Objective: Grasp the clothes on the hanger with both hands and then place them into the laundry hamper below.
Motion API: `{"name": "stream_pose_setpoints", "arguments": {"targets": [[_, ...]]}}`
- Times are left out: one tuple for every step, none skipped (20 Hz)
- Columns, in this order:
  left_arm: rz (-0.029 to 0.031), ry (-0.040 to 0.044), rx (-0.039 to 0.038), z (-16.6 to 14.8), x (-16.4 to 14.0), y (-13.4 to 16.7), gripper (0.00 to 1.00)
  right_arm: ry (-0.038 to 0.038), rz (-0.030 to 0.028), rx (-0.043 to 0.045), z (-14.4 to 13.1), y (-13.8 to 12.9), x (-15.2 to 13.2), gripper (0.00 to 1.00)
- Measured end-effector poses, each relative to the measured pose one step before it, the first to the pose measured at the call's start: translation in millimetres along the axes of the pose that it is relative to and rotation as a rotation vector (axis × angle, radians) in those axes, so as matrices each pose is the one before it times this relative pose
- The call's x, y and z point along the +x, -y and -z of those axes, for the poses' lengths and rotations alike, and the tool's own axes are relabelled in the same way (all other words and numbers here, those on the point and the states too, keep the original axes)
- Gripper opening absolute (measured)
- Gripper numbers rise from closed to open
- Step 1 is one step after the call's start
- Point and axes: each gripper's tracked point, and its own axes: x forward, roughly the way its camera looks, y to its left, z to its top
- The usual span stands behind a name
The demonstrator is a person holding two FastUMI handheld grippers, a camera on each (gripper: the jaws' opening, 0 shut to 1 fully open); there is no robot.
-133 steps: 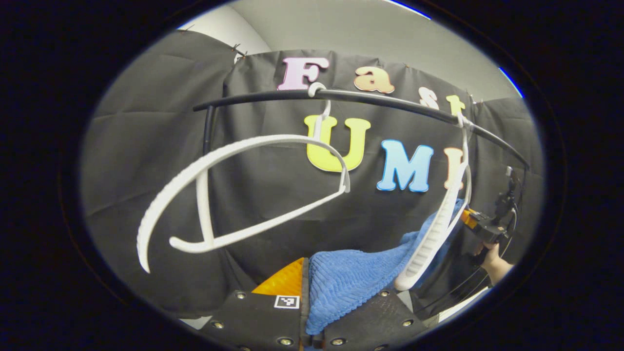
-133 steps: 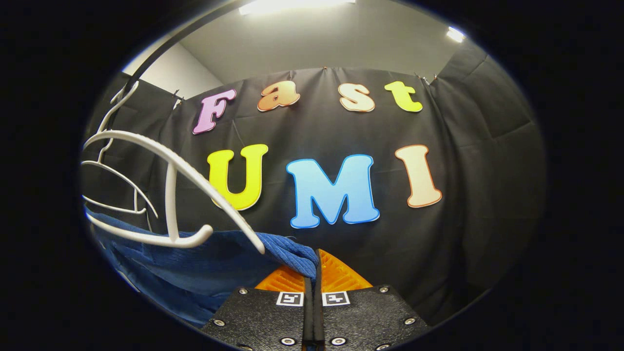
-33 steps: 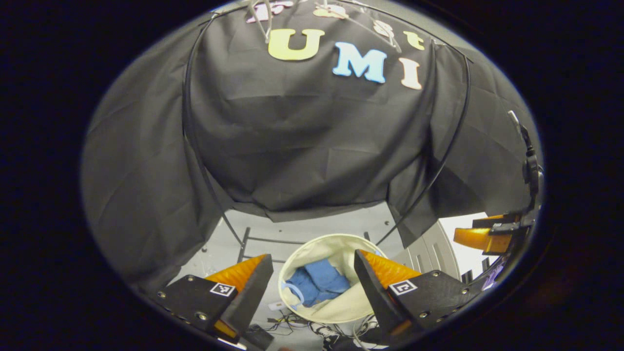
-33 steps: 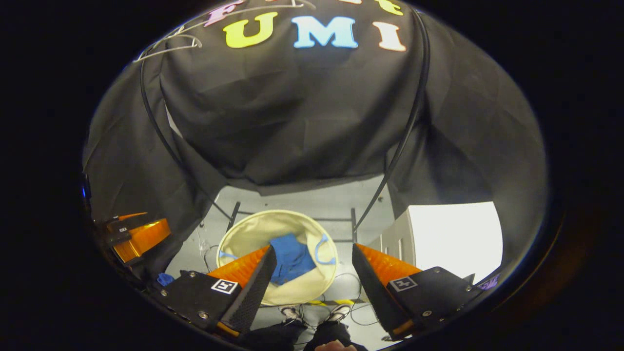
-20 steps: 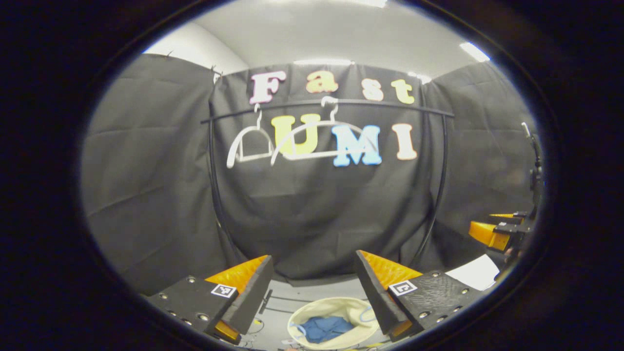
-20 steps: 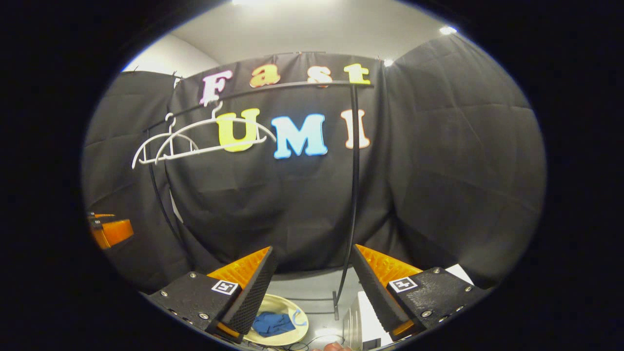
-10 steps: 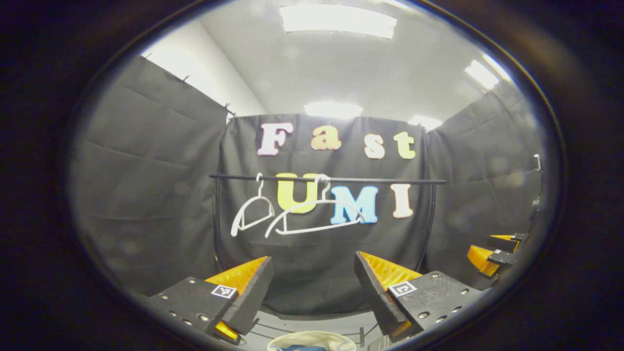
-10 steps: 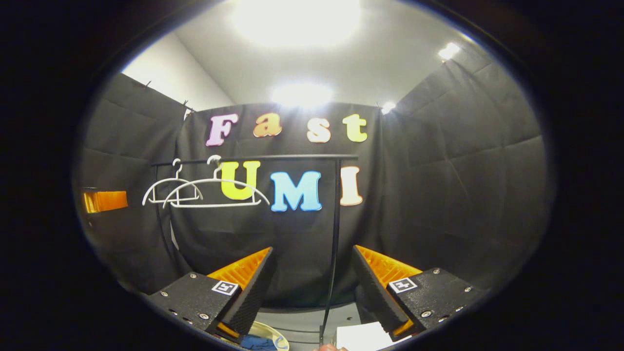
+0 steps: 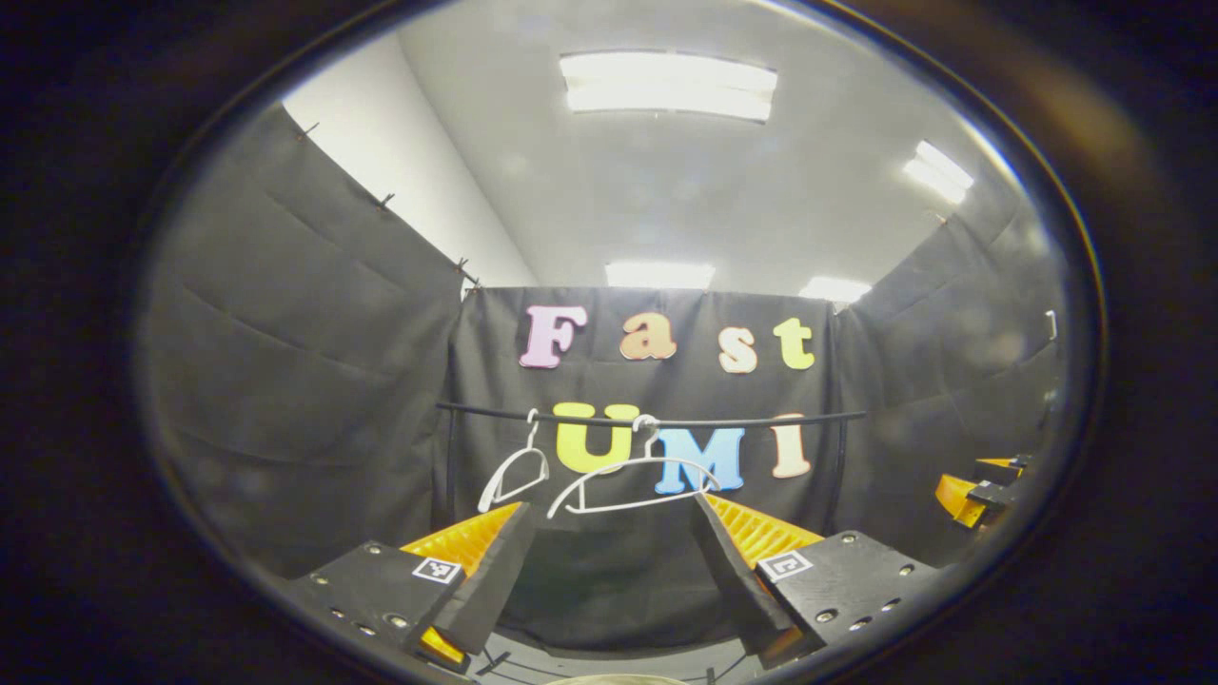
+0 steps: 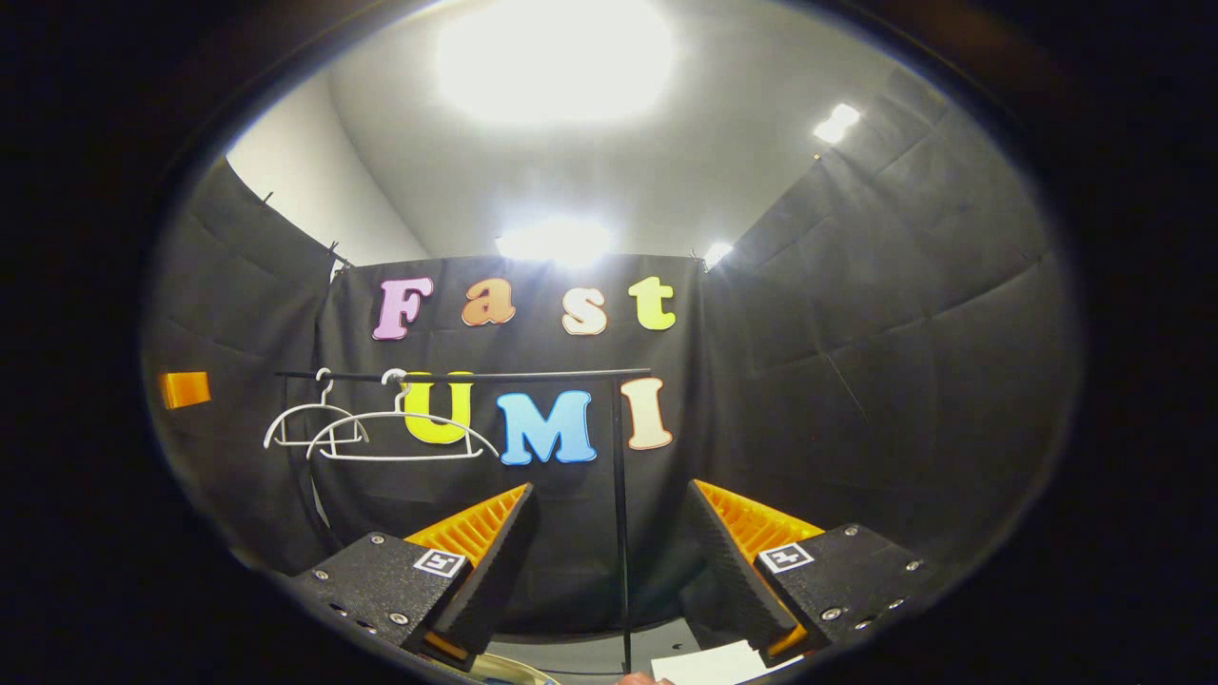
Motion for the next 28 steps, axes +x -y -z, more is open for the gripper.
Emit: {"name": "stream_pose_setpoints", "arguments": {"targets": [[0.00003,-0.01156,-0.00577,3.48,-2.80,-2.99,0.97,-0.01681,0.00130,0.00507,4.91,-3.84,-2.98,0.96],[0.00175,-0.01610,-0.00462,5.78,-3.23,-3.49,0.97,-0.01871,0.00117,0.00650,6.04,-2.09,-2.81,0.96],[0.00127,-0.02165,-0.00120,6.47,-2.42,-3.22,0.97,-0.01600,0.00170,0.00461,5.30,-2.08,-3.21,0.96],[-0.00144,-0.01673,0.00416,5.46,-0.66,-3.76,0.97,-0.01624,0.00123,0.00185,6.33,-1.10,-2.18,0.93],[-0.00409,-0.01565,0.00509,3.76,-0.81,-3.82,0.97,-0.02042,-0.00326,0.00148,6.35,-3.16,-2.49,0.93],[-0.00115,-0.01012,0.00567,3.84,-1.25,-2.40,0.98,-0.01452,-0.00604,-0.00041,4.67,-2.64,-1.63,0.95],[0.00079,-0.00331,0.00441,0.85,-1.23,-1.66,0.98,-0.01027,-0.00369,-0.00428,2.61,-1.89,-0.54,0.96],[0.00087,-0.00204,0.00098,2.00,-1.86,-1.88,0.97,-0.00553,-0.00120,-0.00730,1.33,-1.26,0.26,0.93],[0.00077,0.00001,-0.00174,1.80,-1.55,-0.96,0.97,-0.00308,-0.00023,-0.00737,0.49,-1.13,0.56,0.93],[-0.00164,-0.00383,-0.00672,2.08,-0.49,-1.48,0.97,-0.00236,-0.00424,-0.00477,-0.75,-2.16,1.44,0.96],[0.00174,-0.00578,-0.00761,3.31,-1.46,-0.63,0.97,0.00115,-0.00569,-0.00292,-1.76,-4.13,1.15,0.96],[0.00254,-0.00711,-0.00654,4.63,-0.07,-0.46,0.98,0.00523,-0.00277,-0.00322,-3.31,-3.93,2.28,0.95],[-0.00182,-0.01072,-0.00322,5.00,0.02,-2.46,0.98,0.00707,-0.00283,-0.00090,-2.78,-2.23,0.36,0.96],[-0.00810,-0.01166,-0.00156,4.59,-0.20,-4.15,0.98,0.00320,-0.00563,-0.00019,-1.20,-4.22,0.06,0.95],[-0.00946,-0.00871,-0.00186,2.48,0.24,-3.81,0.97,-0.00074,-0.00691,0.00076,-0.22,-3.48,-0.98,0.96],[-0.00729,-0.00725,-0.00417,2.74,-1.45,-3.21,0.98,0.00000,-0.00943,-0.00048,-0.24,-4.15,-1.25,0.95],[-0.00442,-0.00487,-0.00614,0.70,-1.49,-2.58,0.97,-0.00016,-0.00787,-0.00480,0.46,-3.68,-1.13,0.95],[0.00131,-0.00437,-0.00620,1.19,-2.01,-1.01,0.97,-0.00268,-0.00578,-0.00842,1.57,-2.49,-2.04,0.96],[0.00009,-0.00379,-0.00393,1.20,-1.85,-1.52,0.97,-0.00789,-0.00553,-0.00853,1.84,-2.63,-1.07,0.96],[-0.00334,-0.00346,0.00179,2.93,-1.82,-2.79,0.97,-0.00650,-0.00519,-0.00661,2.38,-2.69,-1.66,0.96],[-0.00493,-0.00332,0.00520,2.13,-1.25,-3.08,0.97,-0.00664,-0.00224,-0.00416,1.56,-1.84,-1.40,0.95],[-0.00207,-0.00479,0.00565,2.34,-1.42,-1.90,0.97,-0.00480,0.00089,-0.00188,1.37,-1.17,-0.50,0.96],[-0.00237,-0.00385,0.00323,2.31,-1.10,-0.79,0.97,-0.00156,-0.00268,0.00142,-0.06,-1.49,-0.72,0.96],[0.00065,-0.00382,0.00075,2.81,-2.10,-0.68,0.97,-0.00063,-0.00163,0.00416,0.68,-2.01,-0.38,0.96],[0.00343,-0.00644,-0.00141,3.32,-0.39,1.17,0.97,-0.00147,-0.00165,0.00366,1.03,-1.04,-0.99,0.96],[0.00383,-0.00655,-0.00280,5.13,0.82,0.85,0.98,-0.00150,0.00104,0.00187,1.62,0.05,-0.74,0.96],[0.00440,-0.00553,-0.00420,2.85,0.46,1.48,0.97,-0.00265,0.00117,-0.00023,2.09,0.10,-0.83,0.96],[0.00313,-0.00524,-0.00431,4.65,0.70,0.87,0.97,-0.00288,0.00481,-0.00177,1.92,1.93,-0.53,0.96]]}}
